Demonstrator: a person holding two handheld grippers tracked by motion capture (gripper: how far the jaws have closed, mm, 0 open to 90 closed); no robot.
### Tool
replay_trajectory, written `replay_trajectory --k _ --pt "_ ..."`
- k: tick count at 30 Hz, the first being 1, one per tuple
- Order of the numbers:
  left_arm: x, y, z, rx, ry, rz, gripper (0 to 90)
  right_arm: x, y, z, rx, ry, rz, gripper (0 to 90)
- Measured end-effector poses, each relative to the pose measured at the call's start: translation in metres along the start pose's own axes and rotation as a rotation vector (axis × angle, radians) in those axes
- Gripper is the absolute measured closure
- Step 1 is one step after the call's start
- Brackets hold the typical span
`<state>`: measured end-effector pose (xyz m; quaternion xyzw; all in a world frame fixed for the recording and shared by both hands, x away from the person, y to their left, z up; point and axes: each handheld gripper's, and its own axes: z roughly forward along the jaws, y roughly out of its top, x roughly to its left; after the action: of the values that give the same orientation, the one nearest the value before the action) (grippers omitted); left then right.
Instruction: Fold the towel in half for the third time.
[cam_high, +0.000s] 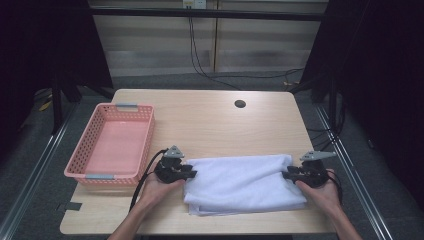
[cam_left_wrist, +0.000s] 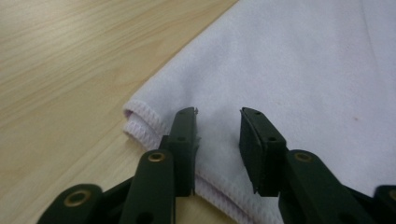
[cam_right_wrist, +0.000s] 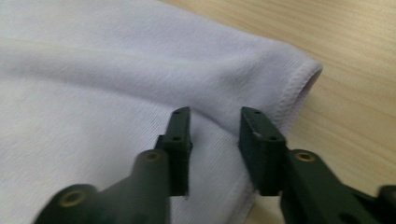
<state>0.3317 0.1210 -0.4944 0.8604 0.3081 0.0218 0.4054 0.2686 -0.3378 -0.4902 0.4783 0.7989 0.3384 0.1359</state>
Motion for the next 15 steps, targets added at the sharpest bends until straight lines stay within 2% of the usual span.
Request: replay_trajectory --k 3,5,7,9,10,11,13,15 --pt "0.004 0.003 -0.006 -0.038 0.025 -0.036 58.0 0.016 -0.003 -0.013 -0.018 0.015 -0.024 58.4" --pt "0.010 0.007 -0.007 -0.036 0.031 -0.056 55.2 0.035 -0.002 -0.022 -0.024 0.023 -0.072 59.3" --pt "0.015 0.011 -0.008 -0.053 0.030 -0.062 54.1 0.055 0.000 -0.025 -0.047 0.085 -0.103 59.2" --pt "0.020 0.015 -0.007 -0.067 0.031 -0.089 52.8 0.074 0.004 -0.021 -0.052 0.142 -0.128 58.9" --pt "0.022 0.016 -0.006 -0.071 0.046 -0.094 51.5 0.083 0.007 -0.018 -0.054 0.183 -0.133 58.3" --pt "0.023 0.015 -0.006 -0.077 0.061 -0.107 51.0 0.092 0.010 -0.014 -0.048 0.198 -0.145 57.3" --pt "0.025 0.012 -0.005 -0.089 0.028 -0.130 47.7 0.112 0.019 -0.005 -0.046 0.242 -0.183 55.7" --pt "0.024 0.010 -0.005 -0.075 0.036 -0.130 45.8 0.133 0.028 0.005 -0.053 0.308 -0.214 54.3"
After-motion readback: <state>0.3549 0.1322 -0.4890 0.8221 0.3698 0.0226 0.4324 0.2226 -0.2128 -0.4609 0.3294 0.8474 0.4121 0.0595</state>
